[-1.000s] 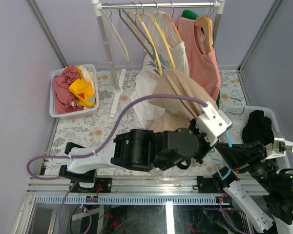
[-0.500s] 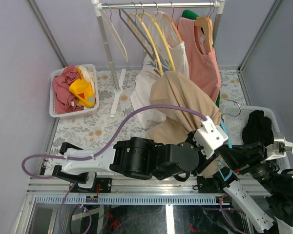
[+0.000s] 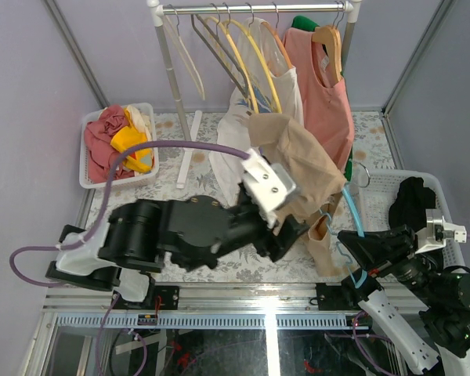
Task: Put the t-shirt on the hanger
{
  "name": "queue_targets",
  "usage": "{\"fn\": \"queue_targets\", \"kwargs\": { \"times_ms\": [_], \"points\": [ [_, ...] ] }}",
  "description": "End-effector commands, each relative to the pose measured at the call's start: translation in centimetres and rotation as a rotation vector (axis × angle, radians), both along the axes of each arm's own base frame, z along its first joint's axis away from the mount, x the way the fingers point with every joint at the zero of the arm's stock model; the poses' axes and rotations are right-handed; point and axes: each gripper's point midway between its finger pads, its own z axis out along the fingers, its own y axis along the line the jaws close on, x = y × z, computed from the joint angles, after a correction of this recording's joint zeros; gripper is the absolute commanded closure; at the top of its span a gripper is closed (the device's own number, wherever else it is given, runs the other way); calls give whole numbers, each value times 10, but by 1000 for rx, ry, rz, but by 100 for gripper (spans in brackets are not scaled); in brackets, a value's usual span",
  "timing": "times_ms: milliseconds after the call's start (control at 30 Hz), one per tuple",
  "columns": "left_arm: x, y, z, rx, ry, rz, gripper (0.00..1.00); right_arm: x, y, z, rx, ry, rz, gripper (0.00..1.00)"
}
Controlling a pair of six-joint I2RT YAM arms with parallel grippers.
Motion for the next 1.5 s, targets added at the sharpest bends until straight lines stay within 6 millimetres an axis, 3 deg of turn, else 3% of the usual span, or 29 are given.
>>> {"fn": "queue_targets", "kwargs": {
  "times_ms": [0,233,500,733,1033,1167,1467],
  "points": [
    [-6,33,16,19,-115,-24,36,-30,0,44,75,-188,95,100],
    [-1,49,5,128,-218,-50,24,-58,27,46,62,-212,354,100],
    [-28,57,10,117,-190,-235,16,-85,43,41,53,-180,612,100],
    [-44,66,-2,157,-164,-346,11,-97,49,37,28,-162,752,100],
    [-59,57,-24,209,-139,-429,12,-95,56,35,2,-134,825,100],
    [-63,45,-31,223,-139,-461,19,-95,57,35,-9,-133,838,100],
    [-48,31,-40,227,-92,-493,53,-94,58,34,-17,-132,845,100]
  ]
}}
